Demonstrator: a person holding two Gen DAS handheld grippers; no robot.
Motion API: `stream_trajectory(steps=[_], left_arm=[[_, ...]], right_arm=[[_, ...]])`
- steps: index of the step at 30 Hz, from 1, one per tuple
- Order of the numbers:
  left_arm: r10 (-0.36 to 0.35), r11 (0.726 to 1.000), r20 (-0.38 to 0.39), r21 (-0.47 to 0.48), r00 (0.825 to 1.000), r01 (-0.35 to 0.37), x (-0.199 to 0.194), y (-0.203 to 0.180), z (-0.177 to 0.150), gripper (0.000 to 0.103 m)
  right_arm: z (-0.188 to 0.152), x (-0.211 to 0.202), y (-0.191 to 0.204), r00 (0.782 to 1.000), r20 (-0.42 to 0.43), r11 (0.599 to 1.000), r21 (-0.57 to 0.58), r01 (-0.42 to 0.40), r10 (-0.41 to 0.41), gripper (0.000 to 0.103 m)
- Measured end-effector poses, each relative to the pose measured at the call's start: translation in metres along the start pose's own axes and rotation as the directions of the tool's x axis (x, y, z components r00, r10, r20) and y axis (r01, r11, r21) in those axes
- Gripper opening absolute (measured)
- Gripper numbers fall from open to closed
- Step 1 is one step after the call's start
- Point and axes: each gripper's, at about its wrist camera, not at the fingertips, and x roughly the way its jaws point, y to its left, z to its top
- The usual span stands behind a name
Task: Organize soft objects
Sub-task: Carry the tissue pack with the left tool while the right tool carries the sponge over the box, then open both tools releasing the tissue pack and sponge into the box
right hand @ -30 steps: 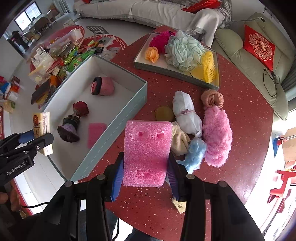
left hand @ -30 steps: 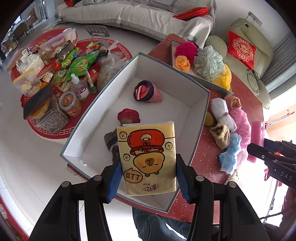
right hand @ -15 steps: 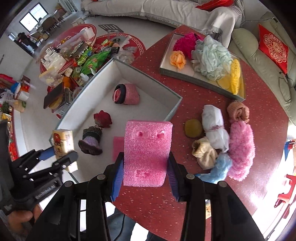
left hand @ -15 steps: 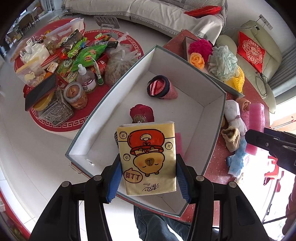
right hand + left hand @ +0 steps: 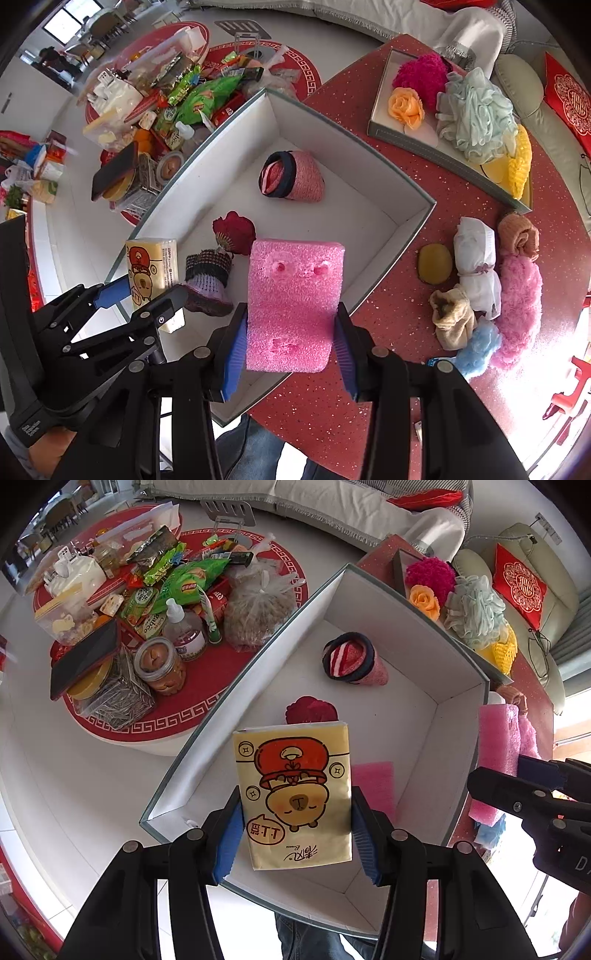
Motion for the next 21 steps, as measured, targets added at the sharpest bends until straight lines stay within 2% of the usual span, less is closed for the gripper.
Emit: stream_trajectory(steps=[21], left_arm=[[-0.015, 0.999, -0.061, 0.027, 0.998, 0.017, 0.024, 0.003, 0.019, 0.055]], right_arm=[[0.020, 0.029, 0.009, 0.996, -0.078, 0.999, 0.007, 0.036, -0.035, 0.047]])
